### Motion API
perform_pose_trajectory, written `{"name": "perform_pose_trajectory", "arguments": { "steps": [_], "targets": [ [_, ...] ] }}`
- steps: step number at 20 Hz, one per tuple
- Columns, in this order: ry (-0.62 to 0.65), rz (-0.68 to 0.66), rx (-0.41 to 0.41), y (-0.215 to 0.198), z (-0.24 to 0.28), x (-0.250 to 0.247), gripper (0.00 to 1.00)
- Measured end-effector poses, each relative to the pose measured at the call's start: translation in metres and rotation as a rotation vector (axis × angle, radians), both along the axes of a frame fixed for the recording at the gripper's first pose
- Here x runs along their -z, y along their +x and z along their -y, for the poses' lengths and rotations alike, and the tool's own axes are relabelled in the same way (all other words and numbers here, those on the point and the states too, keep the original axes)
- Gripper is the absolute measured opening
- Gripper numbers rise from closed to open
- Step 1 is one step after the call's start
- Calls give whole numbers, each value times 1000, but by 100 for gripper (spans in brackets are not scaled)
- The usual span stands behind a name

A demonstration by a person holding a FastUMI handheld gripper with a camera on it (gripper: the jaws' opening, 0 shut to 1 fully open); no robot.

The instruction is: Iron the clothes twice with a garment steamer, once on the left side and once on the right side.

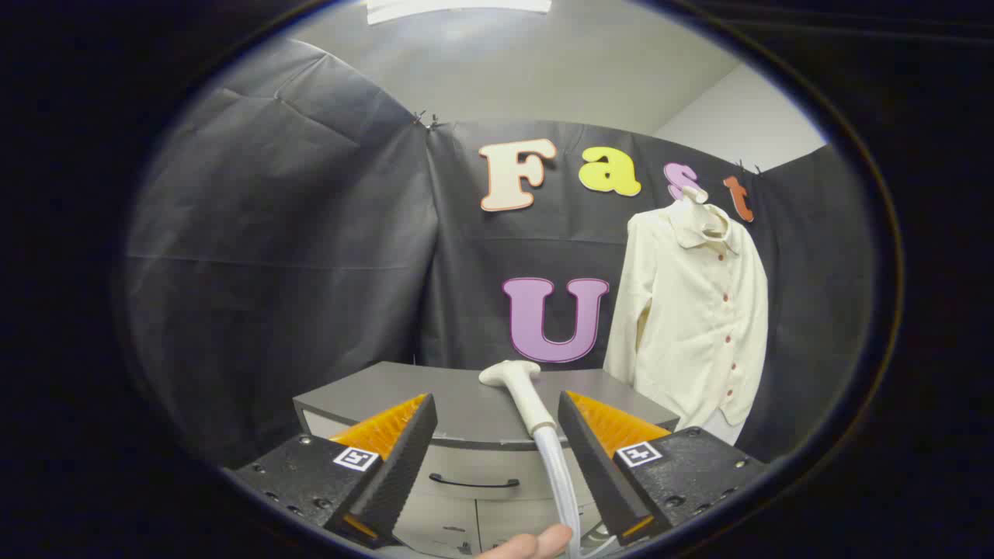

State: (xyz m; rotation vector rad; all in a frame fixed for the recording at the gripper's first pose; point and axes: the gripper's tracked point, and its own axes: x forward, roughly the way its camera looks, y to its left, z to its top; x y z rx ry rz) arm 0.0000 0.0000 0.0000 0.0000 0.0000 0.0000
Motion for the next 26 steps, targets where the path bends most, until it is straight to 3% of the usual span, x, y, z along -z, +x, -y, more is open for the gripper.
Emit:
{"name": "perform_pose_trajectory", "arguments": {
  "steps": [16,26],
  "targets": [
    [10,-13,5,-1,-1,7,96],
    [29,53,-45,53,-4,-41,96]
  ]
}}
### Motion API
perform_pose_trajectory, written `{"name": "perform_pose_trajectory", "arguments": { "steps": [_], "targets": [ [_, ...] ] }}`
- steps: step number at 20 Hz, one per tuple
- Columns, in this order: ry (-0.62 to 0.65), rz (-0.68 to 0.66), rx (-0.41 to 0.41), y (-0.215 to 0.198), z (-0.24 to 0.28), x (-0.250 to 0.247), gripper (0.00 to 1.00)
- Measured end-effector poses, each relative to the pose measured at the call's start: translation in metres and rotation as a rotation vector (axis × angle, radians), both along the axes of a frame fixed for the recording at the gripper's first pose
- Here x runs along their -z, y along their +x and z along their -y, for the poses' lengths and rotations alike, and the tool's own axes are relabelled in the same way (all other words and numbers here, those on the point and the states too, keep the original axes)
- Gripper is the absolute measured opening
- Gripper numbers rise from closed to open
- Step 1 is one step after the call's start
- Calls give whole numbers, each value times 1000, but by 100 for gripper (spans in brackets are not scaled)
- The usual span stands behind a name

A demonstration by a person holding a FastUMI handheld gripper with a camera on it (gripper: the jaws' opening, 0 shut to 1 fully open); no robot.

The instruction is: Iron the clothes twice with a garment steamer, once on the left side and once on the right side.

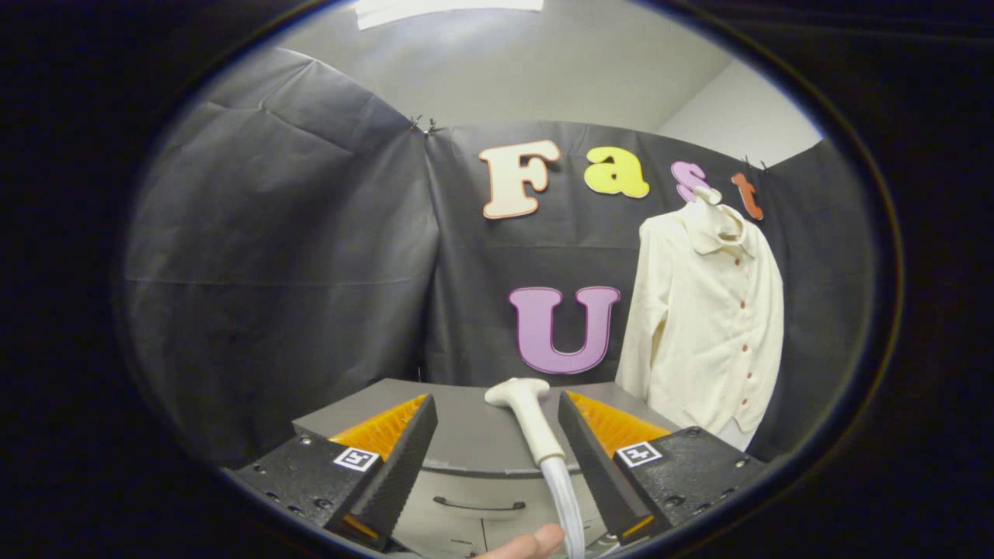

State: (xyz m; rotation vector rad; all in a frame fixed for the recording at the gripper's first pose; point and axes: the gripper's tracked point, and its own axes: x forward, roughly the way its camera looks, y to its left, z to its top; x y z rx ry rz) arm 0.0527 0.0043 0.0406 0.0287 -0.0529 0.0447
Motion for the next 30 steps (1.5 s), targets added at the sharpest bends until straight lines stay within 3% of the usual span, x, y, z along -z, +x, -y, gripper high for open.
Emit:
{"name": "perform_pose_trajectory", "arguments": {
  "steps": [6,8,12,18,21,27,29,30],
  "targets": [
    [37,-96,-61,93,-7,3,95],
    [64,-138,-39,124,1,13,96],
    [36,-375,8,156,16,71,96],
    [-62,-739,71,158,33,150,97],
    [-17,-796,55,153,22,162,95],
    [6,-856,117,148,15,162,74],
    [-24,-881,114,147,16,160,55],
    [-17,-889,112,147,17,160,54]
  ]
}}
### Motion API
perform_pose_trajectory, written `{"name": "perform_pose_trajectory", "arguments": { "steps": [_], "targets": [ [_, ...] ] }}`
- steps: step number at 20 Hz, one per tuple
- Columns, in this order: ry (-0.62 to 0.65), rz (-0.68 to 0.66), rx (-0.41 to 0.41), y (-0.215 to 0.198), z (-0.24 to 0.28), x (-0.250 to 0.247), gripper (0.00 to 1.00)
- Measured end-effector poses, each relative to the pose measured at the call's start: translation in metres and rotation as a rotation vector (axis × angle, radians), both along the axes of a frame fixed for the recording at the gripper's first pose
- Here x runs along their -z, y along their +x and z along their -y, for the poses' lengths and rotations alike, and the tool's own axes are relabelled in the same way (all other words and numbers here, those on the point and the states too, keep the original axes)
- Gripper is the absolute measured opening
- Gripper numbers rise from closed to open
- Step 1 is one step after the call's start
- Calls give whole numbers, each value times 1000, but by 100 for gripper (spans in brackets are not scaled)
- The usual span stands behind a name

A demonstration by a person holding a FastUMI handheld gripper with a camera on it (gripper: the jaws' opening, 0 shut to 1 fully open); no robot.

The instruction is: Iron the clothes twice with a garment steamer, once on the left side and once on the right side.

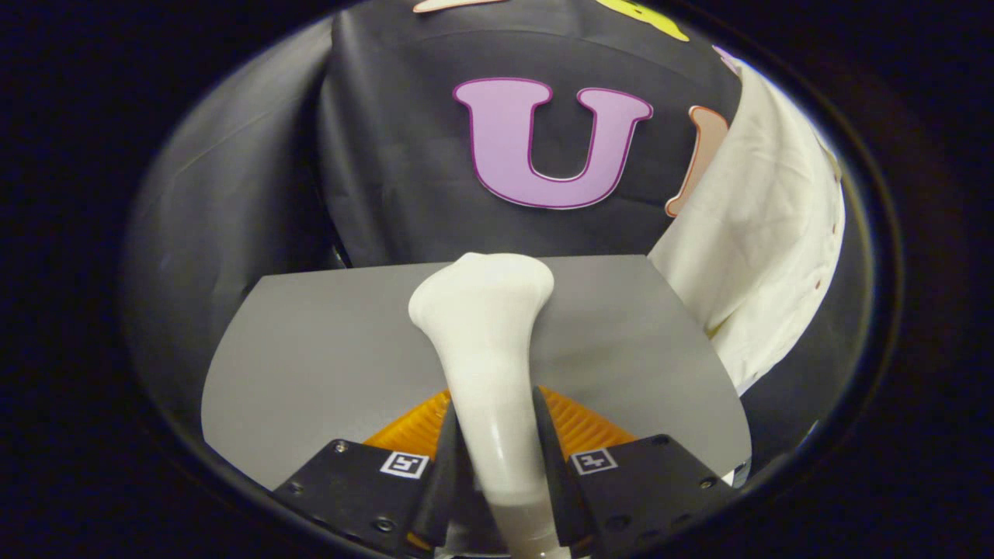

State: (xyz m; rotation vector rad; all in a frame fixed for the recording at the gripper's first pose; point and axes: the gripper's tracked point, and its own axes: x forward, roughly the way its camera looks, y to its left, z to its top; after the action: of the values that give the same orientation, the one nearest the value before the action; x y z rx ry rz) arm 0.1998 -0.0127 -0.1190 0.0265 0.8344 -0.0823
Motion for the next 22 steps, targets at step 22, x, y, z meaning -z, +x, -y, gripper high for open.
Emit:
{"name": "perform_pose_trajectory", "arguments": {
  "steps": [22],
  "targets": [
    [11,621,31,-41,-11,-121,36]
  ]
}}
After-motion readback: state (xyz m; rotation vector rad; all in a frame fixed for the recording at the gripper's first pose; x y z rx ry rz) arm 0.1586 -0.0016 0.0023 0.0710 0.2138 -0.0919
